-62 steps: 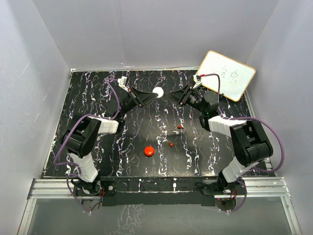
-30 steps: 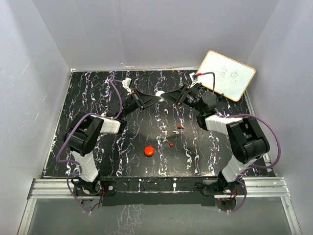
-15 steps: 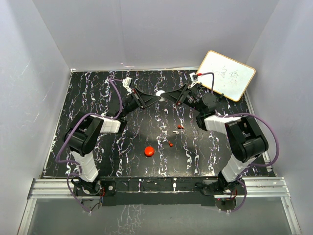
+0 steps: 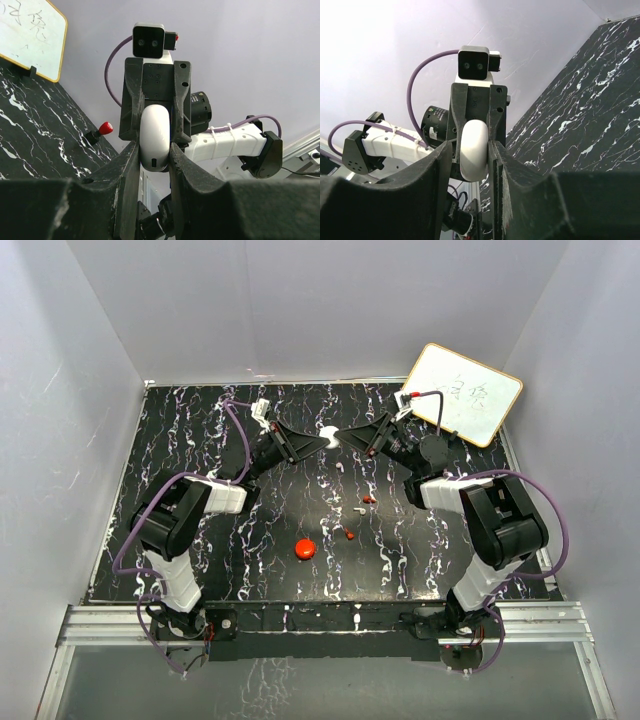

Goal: Insert the wireless bluetooth earbuds into the charging case
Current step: Open the charging case, then adjust the charging case.

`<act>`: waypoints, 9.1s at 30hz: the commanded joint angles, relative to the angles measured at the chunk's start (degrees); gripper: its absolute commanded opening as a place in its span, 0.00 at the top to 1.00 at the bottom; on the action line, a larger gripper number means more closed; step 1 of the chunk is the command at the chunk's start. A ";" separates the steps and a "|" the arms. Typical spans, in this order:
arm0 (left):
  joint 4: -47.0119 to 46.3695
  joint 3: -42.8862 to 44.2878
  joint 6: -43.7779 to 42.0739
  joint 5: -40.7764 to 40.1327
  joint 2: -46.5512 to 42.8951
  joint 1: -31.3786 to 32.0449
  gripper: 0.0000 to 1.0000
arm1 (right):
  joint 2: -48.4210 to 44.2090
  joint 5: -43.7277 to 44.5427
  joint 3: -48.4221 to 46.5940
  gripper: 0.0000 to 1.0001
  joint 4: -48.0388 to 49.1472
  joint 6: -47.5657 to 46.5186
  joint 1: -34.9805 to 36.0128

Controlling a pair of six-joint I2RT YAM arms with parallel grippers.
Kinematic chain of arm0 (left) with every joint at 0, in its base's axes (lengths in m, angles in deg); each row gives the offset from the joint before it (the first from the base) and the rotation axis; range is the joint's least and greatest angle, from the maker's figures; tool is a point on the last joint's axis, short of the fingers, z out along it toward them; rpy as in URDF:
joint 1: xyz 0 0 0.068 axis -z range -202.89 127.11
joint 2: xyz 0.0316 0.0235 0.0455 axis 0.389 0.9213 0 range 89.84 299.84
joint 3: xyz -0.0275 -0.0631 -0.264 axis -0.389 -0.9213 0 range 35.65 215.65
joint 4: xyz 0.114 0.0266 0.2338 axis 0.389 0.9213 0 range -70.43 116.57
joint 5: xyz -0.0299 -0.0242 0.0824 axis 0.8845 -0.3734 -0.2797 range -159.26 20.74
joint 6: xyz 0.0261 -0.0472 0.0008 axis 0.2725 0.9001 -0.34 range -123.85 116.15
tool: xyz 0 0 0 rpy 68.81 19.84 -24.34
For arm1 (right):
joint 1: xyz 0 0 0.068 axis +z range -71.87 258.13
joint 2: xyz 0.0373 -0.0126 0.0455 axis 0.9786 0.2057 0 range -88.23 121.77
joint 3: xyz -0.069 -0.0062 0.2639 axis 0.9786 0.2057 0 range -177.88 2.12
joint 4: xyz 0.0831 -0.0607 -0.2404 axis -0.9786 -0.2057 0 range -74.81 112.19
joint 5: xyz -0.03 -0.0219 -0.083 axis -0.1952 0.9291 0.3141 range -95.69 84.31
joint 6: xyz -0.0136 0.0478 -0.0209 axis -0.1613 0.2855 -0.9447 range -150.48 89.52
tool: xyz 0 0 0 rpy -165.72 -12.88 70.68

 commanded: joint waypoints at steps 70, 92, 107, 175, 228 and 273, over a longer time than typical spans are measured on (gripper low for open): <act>-10.35 17.72 -3.06 1.92 -0.30 0.02 1.00 | 23.72 2.63 -14.73 0.97 28.73 39.28 -1.73; -10.25 10.98 -4.57 -0.38 -3.97 -1.38 1.00 | 13.62 -0.61 -6.10 0.75 18.50 19.46 -5.13; -10.22 5.18 -6.38 -0.88 -4.01 -1.30 1.00 | -2.05 -0.34 0.03 0.62 0.76 -7.96 -4.60; -7.45 2.08 -6.13 -0.23 -8.08 -4.90 0.18 | 3.03 -0.44 -9.67 0.92 -3.79 -12.27 -0.68; 33.39 -0.64 -53.66 17.62 -14.04 -7.84 0.07 | 1.74 -18.82 -34.75 0.92 -73.97 -77.98 -2.40; 10.92 5.68 -53.50 32.26 1.29 -6.05 0.35 | 4.35 -18.99 -37.83 0.93 -85.13 -88.03 0.89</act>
